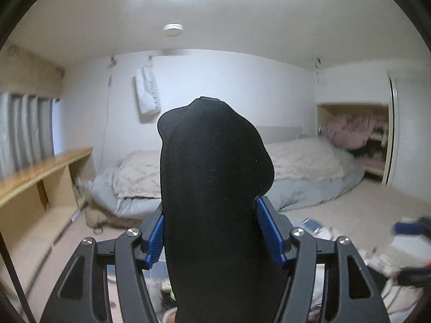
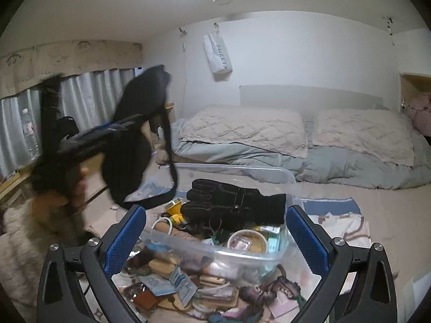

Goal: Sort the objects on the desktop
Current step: 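Lower the black padded bag into the clear box and open the left gripper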

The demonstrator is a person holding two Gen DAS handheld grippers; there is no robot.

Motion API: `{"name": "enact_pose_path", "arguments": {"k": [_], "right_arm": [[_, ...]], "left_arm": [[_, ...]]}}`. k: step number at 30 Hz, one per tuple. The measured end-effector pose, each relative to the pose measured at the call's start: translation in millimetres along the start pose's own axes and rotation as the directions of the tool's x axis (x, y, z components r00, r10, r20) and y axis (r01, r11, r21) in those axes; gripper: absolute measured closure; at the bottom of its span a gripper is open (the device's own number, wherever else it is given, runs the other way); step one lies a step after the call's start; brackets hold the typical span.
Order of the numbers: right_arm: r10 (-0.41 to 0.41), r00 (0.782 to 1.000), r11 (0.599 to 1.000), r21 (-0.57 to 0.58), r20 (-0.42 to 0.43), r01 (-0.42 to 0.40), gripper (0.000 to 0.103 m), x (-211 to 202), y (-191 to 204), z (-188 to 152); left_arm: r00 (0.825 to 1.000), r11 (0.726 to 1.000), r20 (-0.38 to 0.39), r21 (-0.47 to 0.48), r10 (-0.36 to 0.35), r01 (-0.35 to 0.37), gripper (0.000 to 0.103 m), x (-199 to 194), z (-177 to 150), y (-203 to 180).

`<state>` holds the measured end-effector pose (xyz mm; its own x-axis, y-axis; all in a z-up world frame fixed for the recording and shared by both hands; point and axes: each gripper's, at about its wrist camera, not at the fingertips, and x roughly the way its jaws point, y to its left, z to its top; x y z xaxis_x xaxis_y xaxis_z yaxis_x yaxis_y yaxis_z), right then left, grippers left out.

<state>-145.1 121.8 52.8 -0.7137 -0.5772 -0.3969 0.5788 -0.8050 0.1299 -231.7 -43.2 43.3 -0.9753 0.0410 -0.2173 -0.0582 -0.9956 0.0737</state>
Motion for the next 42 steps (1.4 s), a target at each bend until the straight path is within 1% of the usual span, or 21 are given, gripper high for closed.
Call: {"name": "enact_pose_path", "arguments": {"k": [3,5,9,12,15,18,19,20,22,24,25,27,28,29,30,31,33,35,37,40,42], "right_arm": [[0.002,1.000,1.000,-0.011,0.016,-0.002,0.000,-5,1,-3],[0.004,0.999,1.000,-0.021,0.035,-0.003,0.000,-7,1,-2],[0.036,0.998,0.999,-0.004,0.047,-0.036,0.000,-9,-2,-2],[0.046,0.998,0.999,-0.012,0.047,-0.045,0.000,-9,-5,-4],[0.041,0.998,0.999,-0.016,0.052,-0.040,0.000,-9,-9,-4],[0.035,0.997,0.999,0.003,0.066,-0.035,0.000,-9,-17,-3],[0.030,0.997,1.000,0.008,0.072,-0.030,0.000,-9,-20,-4],[0.023,0.997,1.000,0.011,0.075,-0.024,0.000,-10,-23,-4],[0.004,0.997,1.000,0.021,0.078,-0.006,0.000,-11,-31,-4],[-0.005,0.997,0.999,0.042,0.076,0.002,0.000,-10,-39,-5],[-0.003,0.997,0.999,0.050,0.074,0.000,0.000,-10,-43,-5],[0.004,0.997,0.998,0.065,0.072,-0.009,0.000,-9,-49,-6],[0.008,0.997,0.997,0.071,0.071,-0.013,0.000,-8,-52,-7],[0.011,0.998,0.997,0.077,0.069,-0.017,0.000,-7,-54,-7],[0.017,0.998,0.996,0.082,0.066,-0.023,0.000,-6,-55,-8],[0.024,0.998,0.996,0.086,0.061,-0.030,0.000,-4,-57,-9],[0.038,0.998,0.995,0.089,0.048,-0.042,0.000,0,-57,-10],[0.045,0.998,0.995,0.083,0.040,-0.049,0.000,2,-55,-10],[0.052,0.998,0.996,0.072,0.036,-0.055,0.000,3,-53,-11],[0.059,0.998,0.996,0.065,0.034,-0.061,0.000,3,-51,-11],[0.062,0.998,0.996,0.067,0.031,-0.064,0.000,4,-50,-11]], "left_arm": [[0.999,0.992,-0.044,0.126,0.031,-0.025,0.040,28,-11,-5],[0.995,0.984,-0.080,0.176,0.050,-0.036,0.040,44,-18,-2],[0.988,0.965,-0.149,0.262,0.041,0.000,0.040,73,-25,3],[0.981,0.928,-0.195,0.365,0.006,0.067,0.040,91,-27,2],[0.963,0.884,-0.256,0.427,-0.080,0.187,0.040,104,-29,-7],[0.938,0.822,-0.315,0.489,-0.144,0.291,0.039,112,-35,-30],[0.925,0.798,-0.340,0.504,-0.168,0.330,0.039,117,-37,-39],[0.909,0.774,-0.370,0.513,-0.191,0.371,0.039,123,-40,-48],[0.881,0.739,-0.424,0.521,-0.211,0.428,0.039,135,-43,-63],[0.842,0.707,-0.491,0.513,-0.225,0.488,0.039,149,-47,-79],[0.817,0.697,-0.527,0.496,-0.233,0.519,0.039,157,-49,-85],[0.775,0.694,-0.589,0.459,-0.229,0.554,0.031,172,-56,-94],[0.764,0.699,-0.612,0.455,-0.205,0.552,0.028,180,-60,-96],[0.769,0.704,-0.614,0.468,-0.177,0.535,0.021,184,-63,-97],[0.778,0.708,-0.609,0.482,-0.152,0.516,0.016,186,-66,-98],[0.785,0.711,-0.606,0.493,-0.133,0.501,0.015,187,-70,-96],[0.782,0.719,-0.611,0.489,-0.120,0.493,0.015,187,-72,-88],[0.782,0.742,-0.615,0.475,-0.105,0.474,0.015,189,-72,-80],[0.783,0.775,-0.613,0.442,-0.108,0.452,0.015,187,-67,-65],[0.772,0.814,-0.622,0.376,-0.132,0.443,0.015,181,-62,-46],[0.757,0.840,-0.638,0.326,-0.143,0.434,0.015,174,-61,-36]]}}
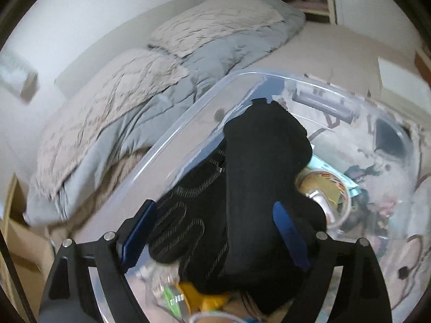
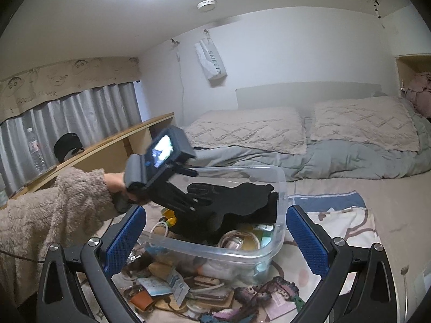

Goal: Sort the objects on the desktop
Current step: 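Lower the black padded bag into the clear box and open the left gripper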

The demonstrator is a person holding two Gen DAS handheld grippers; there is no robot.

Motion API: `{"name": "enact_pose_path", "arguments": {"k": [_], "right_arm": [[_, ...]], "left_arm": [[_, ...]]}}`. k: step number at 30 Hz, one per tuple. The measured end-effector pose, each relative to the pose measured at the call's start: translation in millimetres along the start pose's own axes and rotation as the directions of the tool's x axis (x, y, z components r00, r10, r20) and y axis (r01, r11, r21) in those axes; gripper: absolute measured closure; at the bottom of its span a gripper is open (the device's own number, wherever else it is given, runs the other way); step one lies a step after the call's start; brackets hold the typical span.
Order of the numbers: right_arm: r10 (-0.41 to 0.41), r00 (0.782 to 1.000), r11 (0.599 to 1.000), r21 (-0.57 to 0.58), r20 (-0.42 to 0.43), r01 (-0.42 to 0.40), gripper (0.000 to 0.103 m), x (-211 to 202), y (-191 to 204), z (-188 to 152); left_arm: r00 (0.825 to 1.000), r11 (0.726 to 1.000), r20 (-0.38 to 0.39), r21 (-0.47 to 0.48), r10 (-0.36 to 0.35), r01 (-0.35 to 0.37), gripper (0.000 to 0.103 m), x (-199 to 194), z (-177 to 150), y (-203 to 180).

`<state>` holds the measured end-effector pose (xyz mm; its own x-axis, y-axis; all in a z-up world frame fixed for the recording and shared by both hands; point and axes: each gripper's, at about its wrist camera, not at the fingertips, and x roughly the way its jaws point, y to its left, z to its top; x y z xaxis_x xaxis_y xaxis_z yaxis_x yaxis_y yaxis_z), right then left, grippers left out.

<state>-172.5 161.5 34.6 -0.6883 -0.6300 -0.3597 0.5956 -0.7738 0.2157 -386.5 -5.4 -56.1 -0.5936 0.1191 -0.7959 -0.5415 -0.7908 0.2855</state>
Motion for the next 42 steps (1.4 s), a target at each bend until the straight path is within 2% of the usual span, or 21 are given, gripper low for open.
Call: {"name": "enact_pose_path", "arguments": {"k": [3,5,10,14,16,17,20,24,27,30,32,36,39,42], "right_arm": [[0.003,1.000,1.000,0.012,-0.012,-0.002,0.000,3,0,0],[0.004,1.000,1.000,0.017,-0.019,-0.004,0.000,4,0,-1],[-0.004,1.000,1.000,0.004,-0.027,0.004,0.000,5,2,-2],[-0.006,0.999,1.000,0.004,-0.042,0.007,0.000,10,1,-4],[-0.003,0.999,1.000,0.008,-0.048,0.003,0.000,12,0,-5],[0.001,0.999,1.000,0.012,-0.050,0.000,0.000,12,-1,-5],[0.003,0.999,1.000,0.024,-0.049,-0.002,0.000,11,-5,-6],[0.004,0.999,0.999,0.039,-0.050,-0.002,0.000,11,-9,-6],[0.008,0.999,0.999,0.046,-0.050,-0.005,0.000,10,-10,-6],[0.009,0.999,0.999,0.043,-0.049,-0.006,0.000,9,-9,-6],[0.010,0.999,0.999,0.041,-0.049,-0.008,0.000,8,-8,-5],[0.013,0.999,0.999,0.042,-0.049,-0.011,0.000,8,-8,-6],[0.014,0.998,0.999,0.040,-0.060,-0.012,0.000,11,-8,-7],[0.003,0.997,0.999,0.038,-0.079,0.000,0.000,16,-10,-9]], "left_arm": [[0.997,0.998,-0.066,-0.062,-0.026,0.022,0.015,-4,-8,2],[0.990,0.995,-0.130,-0.082,-0.059,0.049,0.015,-1,-13,-3],[0.953,0.977,-0.273,-0.197,-0.135,0.082,0.015,19,-16,-10],[0.931,0.944,-0.279,-0.294,-0.237,0.153,0.015,26,-11,-12],[0.918,0.932,-0.281,-0.310,-0.281,0.191,0.015,29,-4,-19],[0.915,0.934,-0.288,-0.299,-0.283,0.195,0.015,31,-1,-24],[0.915,0.964,-0.340,-0.219,-0.218,0.149,0.015,36,6,-43],[0.896,0.980,-0.412,-0.170,-0.165,0.102,0.014,48,5,-58],[0.887,0.980,-0.437,-0.182,-0.150,0.076,0.011,52,3,-58],[0.885,0.986,-0.460,-0.166,-0.068,-0.010,0.013,54,2,-52],[0.875,0.983,-0.482,-0.181,-0.051,-0.042,0.013,58,-2,-45],[0.872,0.973,-0.490,-0.199,0.008,-0.120,0.013,59,-6,-25],[0.885,0.948,-0.466,-0.279,0.008,-0.156,0.013,54,-10,-2],[0.917,0.901,-0.393,-0.419,-0.068,-0.113,0.013,38,-18,22]]}}
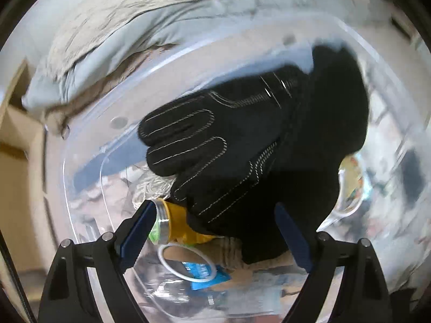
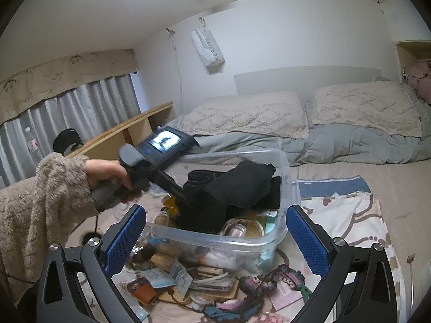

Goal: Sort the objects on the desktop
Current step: 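Lower the black padded bag into the clear box and open the left gripper, then press the black bag down into the box with the right gripper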

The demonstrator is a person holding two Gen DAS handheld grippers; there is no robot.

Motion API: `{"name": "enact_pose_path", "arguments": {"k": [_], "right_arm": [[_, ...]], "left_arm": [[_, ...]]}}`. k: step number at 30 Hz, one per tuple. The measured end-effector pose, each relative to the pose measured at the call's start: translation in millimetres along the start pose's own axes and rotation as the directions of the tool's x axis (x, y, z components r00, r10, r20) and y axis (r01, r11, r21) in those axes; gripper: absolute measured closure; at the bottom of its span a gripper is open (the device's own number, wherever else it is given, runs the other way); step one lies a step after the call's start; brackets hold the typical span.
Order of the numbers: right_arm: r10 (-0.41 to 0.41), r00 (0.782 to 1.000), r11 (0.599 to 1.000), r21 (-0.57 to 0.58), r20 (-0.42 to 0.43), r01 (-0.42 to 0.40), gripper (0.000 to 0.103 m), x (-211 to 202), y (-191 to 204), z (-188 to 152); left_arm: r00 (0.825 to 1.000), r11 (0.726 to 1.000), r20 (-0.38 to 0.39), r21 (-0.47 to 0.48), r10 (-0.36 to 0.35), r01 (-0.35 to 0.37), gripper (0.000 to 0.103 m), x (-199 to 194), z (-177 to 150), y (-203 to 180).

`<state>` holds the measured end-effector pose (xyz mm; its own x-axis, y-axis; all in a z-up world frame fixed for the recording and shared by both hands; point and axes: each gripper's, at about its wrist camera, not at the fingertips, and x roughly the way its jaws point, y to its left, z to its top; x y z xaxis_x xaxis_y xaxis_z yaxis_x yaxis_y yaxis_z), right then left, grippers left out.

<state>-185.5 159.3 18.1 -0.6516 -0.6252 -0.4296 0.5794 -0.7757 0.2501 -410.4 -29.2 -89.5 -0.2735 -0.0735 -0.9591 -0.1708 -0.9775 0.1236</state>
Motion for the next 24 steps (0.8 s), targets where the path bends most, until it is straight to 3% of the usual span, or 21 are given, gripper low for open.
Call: {"name": "enact_pose_path", "arguments": {"k": [4,10,12,15,16,18,21,24], "right_arm": [[-0.015,0.999,0.998,0.060,-0.049,0.018,0.000,13,-8,0],[0.098,0.989,0.968,0.241,-0.107,-0.070,0.001,42,-25,11],[0.115,0.984,0.956,0.284,-0.133,-0.073,0.030,57,-28,16],[0.138,0.970,0.941,0.332,-0.198,-0.066,0.052,87,-29,21],[0.145,0.965,0.942,0.330,-0.221,-0.066,0.056,97,-27,22],[0.144,0.949,0.948,0.316,-0.281,-0.050,0.067,119,-23,24],[0.148,0.907,0.952,0.304,-0.394,-0.024,0.070,151,-19,24],[0.124,0.857,0.957,0.288,-0.500,0.030,0.070,175,-19,21]], "left_arm": [[0.986,0.980,0.102,-0.138,-0.133,0.147,0.013,-18,-11,25],[0.950,0.955,0.253,-0.184,-0.184,0.234,0.016,-30,-31,36],[0.932,0.937,0.285,-0.203,-0.222,0.285,0.022,-27,-43,38],[0.919,0.920,0.301,-0.215,-0.256,0.327,0.038,-24,-58,40],[0.916,0.919,0.304,-0.213,-0.261,0.332,0.040,-23,-61,41],[0.910,0.915,0.302,-0.197,-0.286,0.353,0.040,-18,-66,44],[0.909,0.912,0.256,-0.163,-0.328,0.375,0.040,-14,-70,43],[0.895,0.889,0.184,-0.148,-0.406,0.433,0.040,-8,-69,44]]}}
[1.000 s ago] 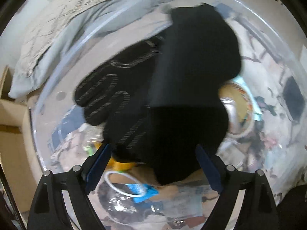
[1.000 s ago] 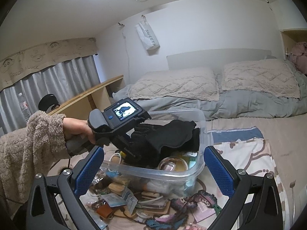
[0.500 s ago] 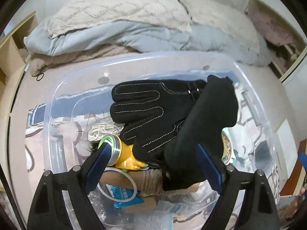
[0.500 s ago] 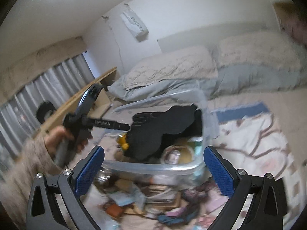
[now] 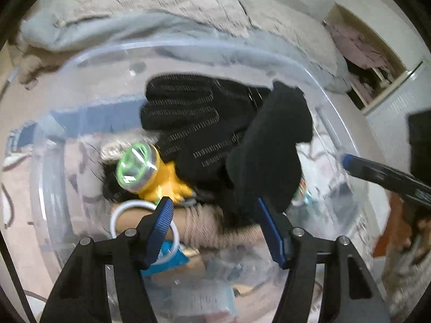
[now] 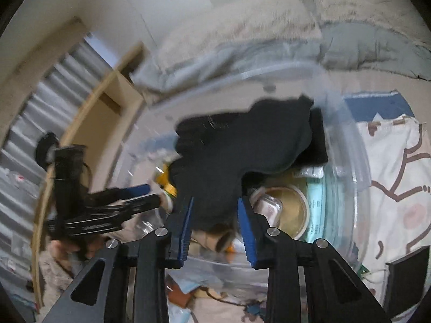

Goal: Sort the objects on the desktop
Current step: 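Press the black bag down into the box with the right gripper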

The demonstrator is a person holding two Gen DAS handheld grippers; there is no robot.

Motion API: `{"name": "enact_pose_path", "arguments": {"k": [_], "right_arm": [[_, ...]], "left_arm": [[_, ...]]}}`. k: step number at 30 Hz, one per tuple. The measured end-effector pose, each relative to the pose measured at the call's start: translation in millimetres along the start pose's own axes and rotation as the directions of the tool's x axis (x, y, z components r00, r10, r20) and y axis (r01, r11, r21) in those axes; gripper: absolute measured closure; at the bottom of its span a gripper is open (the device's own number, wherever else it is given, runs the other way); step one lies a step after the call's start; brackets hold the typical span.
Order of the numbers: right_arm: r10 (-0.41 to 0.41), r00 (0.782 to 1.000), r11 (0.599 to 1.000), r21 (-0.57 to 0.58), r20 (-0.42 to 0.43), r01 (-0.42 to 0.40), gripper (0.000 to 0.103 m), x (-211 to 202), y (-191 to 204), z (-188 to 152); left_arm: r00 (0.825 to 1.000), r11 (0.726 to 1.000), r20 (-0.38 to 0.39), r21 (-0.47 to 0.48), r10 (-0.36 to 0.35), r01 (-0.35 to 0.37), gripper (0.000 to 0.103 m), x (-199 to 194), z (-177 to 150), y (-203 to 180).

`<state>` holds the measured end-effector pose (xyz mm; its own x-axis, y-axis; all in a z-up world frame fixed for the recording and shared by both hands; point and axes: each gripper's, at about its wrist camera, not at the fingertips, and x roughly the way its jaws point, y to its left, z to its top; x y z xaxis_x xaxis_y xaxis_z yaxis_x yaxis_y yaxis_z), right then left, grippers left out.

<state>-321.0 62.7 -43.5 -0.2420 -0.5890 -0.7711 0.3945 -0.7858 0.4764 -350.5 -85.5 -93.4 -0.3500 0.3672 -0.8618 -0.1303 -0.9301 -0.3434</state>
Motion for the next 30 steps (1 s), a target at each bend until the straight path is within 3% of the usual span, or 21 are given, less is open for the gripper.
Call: {"name": "enact_pose_path", "arguments": {"k": [7,11,15,18,23,27,30], "right_arm": [[-0.044,0.992,0.994,0.096,-0.117,0.056,0.070,30,-16,13],[0.009,0.984,0.989,0.149,-0.177,0.018,0.070,50,-20,15],[0.008,0.974,0.989,0.145,-0.225,0.025,0.070,70,-15,16],[0.036,0.974,0.988,0.154,-0.224,-0.001,0.070,75,-11,17],[0.123,0.978,0.973,0.214,-0.166,-0.086,0.070,72,-11,25],[0.190,0.976,0.944,0.294,-0.107,-0.152,0.070,72,-19,32],[0.181,0.981,0.934,0.323,-0.068,-0.150,0.070,72,-24,40]], "left_arm": [[0.993,0.998,-0.107,-0.033,-0.050,0.047,0.038,12,10,-3],[0.985,0.993,-0.141,-0.070,-0.100,0.091,0.036,21,7,0],[0.971,0.984,-0.178,-0.111,-0.158,0.139,0.030,34,5,3],[0.960,0.977,-0.198,-0.128,-0.196,0.173,0.029,42,4,2],[0.958,0.957,-0.108,-0.146,-0.265,0.249,0.029,27,12,0],[0.967,0.955,-0.007,-0.159,-0.254,0.250,0.029,8,26,4],[0.981,0.964,0.043,-0.179,-0.191,0.195,0.029,0,34,8]]}}
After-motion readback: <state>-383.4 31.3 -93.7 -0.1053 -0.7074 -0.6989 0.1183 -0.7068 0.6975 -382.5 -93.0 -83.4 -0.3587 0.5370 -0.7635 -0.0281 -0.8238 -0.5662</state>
